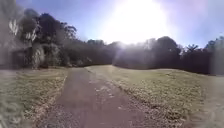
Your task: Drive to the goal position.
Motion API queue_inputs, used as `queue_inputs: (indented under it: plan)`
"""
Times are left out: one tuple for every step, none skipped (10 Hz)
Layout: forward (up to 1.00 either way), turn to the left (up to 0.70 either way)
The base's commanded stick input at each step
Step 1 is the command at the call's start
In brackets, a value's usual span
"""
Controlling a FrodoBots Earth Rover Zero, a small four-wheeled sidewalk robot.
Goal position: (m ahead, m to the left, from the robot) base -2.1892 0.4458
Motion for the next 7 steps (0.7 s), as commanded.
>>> queue_inputs:
  plan:
    - [0.5,0.5]
    - [0.5,0.5]
    - [0.5,0.5]
    - [0.5,0.46]
    - [0.5,0.13]
    - [0.5,0.0]
    - [0.5,0.0]
